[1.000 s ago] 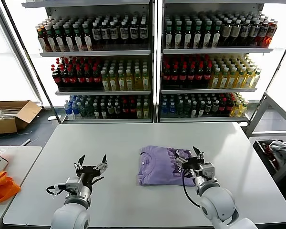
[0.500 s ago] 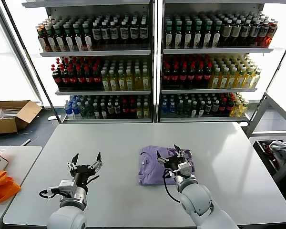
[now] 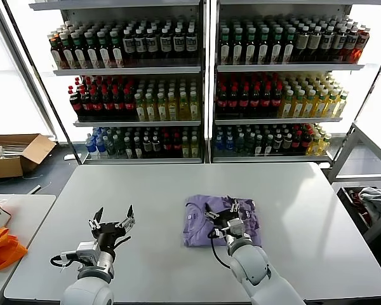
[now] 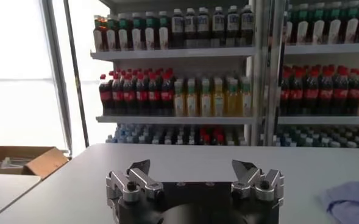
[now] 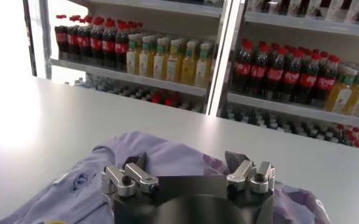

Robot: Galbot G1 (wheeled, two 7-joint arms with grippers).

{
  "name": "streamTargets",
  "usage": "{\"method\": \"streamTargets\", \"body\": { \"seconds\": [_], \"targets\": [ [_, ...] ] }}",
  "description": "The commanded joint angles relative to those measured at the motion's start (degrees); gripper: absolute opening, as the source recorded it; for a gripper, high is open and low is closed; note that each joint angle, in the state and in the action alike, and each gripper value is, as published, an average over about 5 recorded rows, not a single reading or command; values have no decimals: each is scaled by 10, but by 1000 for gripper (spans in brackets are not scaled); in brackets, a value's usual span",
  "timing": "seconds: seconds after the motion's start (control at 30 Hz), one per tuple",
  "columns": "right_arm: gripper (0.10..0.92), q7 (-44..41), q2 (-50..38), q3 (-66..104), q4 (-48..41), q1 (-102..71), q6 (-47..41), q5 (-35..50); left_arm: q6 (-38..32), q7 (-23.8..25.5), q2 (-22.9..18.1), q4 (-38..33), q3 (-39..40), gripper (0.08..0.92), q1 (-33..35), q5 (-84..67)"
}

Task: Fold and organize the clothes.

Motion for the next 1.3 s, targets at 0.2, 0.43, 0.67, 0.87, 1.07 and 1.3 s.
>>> {"method": "streamTargets", "body": {
  "seconds": [0.2, 0.43, 0.67, 0.87, 1.07, 1.3],
  "targets": [
    [823, 3, 20, -4, -40, 7, 4, -1, 3, 0, 2, -4, -3, 823, 5, -4],
    [823, 9, 38, 7, -21, 6, 15, 6, 6, 1, 1, -8, -1, 823, 9, -4],
    [823, 25, 19, 7, 93, -35, 3, 25, 6, 3, 1, -12, -3, 823, 14, -3],
    [823, 74, -1, 16, 142, -78, -30, 88, 8, 5, -4, -14, 5, 822, 14, -3],
    [823, 131, -6, 44, 148, -95, -73, 122, 13, 6, -4, -20, 6, 823, 19, -3],
    [823, 139, -3, 52, 135, -93, -78, 128, 14, 6, -4, -19, 8, 823, 20, -2]
  ]
}}
